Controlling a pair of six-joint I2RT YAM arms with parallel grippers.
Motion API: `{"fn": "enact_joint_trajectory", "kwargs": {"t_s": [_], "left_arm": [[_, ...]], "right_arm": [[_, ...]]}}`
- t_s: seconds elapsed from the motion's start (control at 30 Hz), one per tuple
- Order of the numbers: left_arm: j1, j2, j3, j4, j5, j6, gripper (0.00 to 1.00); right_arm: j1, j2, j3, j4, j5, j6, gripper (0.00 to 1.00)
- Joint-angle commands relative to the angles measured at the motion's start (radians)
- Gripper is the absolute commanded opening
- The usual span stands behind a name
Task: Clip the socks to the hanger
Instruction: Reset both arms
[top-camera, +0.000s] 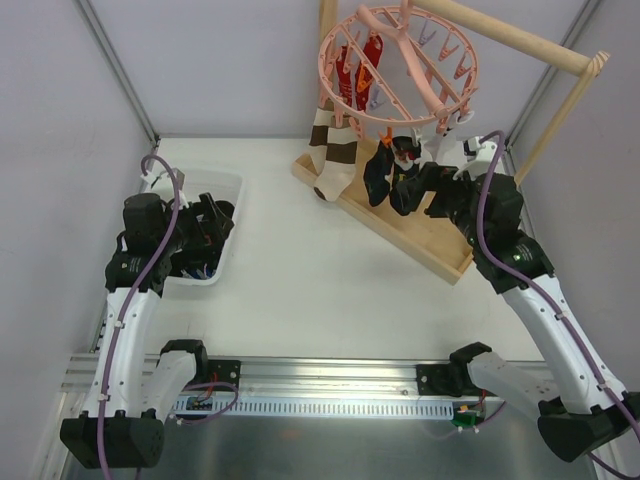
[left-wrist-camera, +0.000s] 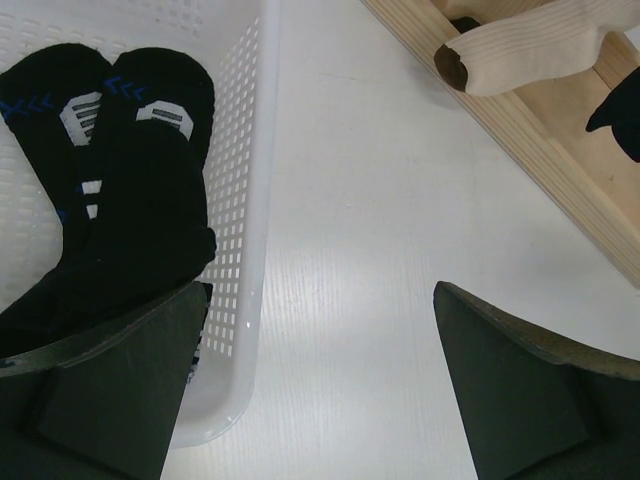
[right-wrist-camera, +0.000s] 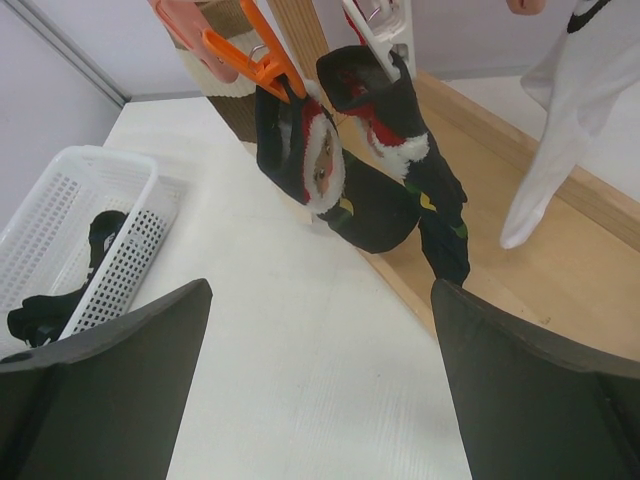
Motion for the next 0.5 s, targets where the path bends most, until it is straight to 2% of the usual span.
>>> {"fn": "enact_joint_trajectory", "kwargs": {"t_s": [0.0, 0.47], "left_arm": [[-0.005, -0.028, -0.011, 0.031, 0.000, 0.010, 0.99], [-0.003, -0.045, -0.015, 0.032, -0.035, 0.004, 0.99]], "right_arm": [[0.005, -0.025, 0.006, 0.040, 0.004, 0.000, 0.96], [0.005, -0.037, 0.006, 0.026, 0.016, -0.006, 0.96]]}}
